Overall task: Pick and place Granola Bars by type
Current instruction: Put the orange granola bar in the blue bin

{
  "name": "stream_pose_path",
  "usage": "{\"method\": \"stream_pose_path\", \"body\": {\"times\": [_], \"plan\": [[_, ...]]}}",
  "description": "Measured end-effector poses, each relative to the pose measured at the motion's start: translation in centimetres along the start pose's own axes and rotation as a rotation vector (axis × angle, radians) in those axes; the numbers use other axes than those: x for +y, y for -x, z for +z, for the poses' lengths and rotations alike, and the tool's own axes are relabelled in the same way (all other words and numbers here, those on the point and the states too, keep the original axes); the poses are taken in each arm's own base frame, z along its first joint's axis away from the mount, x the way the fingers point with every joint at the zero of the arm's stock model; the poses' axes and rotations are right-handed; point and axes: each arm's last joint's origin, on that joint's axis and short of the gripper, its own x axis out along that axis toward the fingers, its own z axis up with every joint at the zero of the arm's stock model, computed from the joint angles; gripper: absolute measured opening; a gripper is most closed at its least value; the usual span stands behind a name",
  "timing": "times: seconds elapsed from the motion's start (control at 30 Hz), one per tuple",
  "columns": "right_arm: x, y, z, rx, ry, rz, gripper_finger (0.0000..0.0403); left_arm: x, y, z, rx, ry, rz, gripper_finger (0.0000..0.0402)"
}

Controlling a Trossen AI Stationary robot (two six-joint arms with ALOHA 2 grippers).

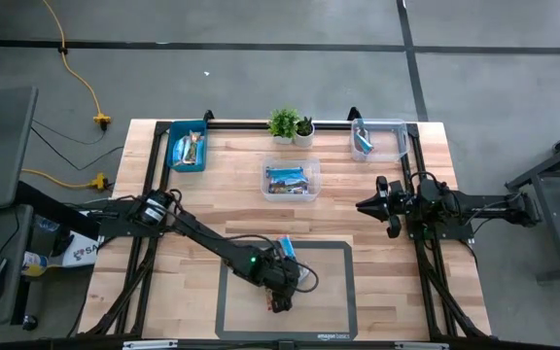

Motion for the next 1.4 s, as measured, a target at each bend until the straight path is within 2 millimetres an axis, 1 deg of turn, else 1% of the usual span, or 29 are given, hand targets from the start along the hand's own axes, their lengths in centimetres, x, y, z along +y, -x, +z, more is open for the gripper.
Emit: {"method": "stream_pose_path", "body": {"times": [0.23,0.4,0.53,0.6,0.7,0.8,0.9,1.07,1.23,1.4], "plan": [[0.0,0.0,0.0,0.000,0.000,0.000,0.0051,-0.1,-0.4,-0.2,0.016,0.000,-0.020,0.0140],[0.0,0.0,0.0,0.000,0.000,0.000,0.0047,-0.1,-0.5,-0.2,0.026,0.001,-0.030,0.0099],[0.0,0.0,0.0,0.000,0.000,0.000,0.0048,-0.2,0.2,0.2,0.024,-0.001,-0.047,0.0077],[0.0,0.0,0.0,0.000,0.000,0.000,0.0050,-0.6,0.9,0.7,0.013,-0.017,-0.057,0.0072],[0.0,0.0,0.0,0.000,0.000,0.000,0.0052,-1.4,2.3,2.1,-0.023,-0.051,-0.073,0.0070],[0.0,0.0,0.0,0.000,0.000,0.000,0.0052,-2.2,4.0,3.5,-0.036,-0.106,-0.057,0.0069],[0.0,0.0,0.0,0.000,0.000,-0.001,0.0049,-2.9,5.7,5.0,-0.093,-0.157,-0.030,0.0069],[0.0,0.0,0.0,0.000,0.000,0.000,0.0047,-3.1,8.1,6.6,-0.192,-0.210,0.140,0.0069],[0.0,0.0,0.0,0.000,0.000,0.000,0.0050,-2.7,9.6,7.5,-0.291,-0.208,0.346,0.0069],[0.0,0.0,0.0,0.000,0.000,0.000,0.0049,-3.0,12.0,8.9,-0.396,-0.184,0.445,0.0069]]}}
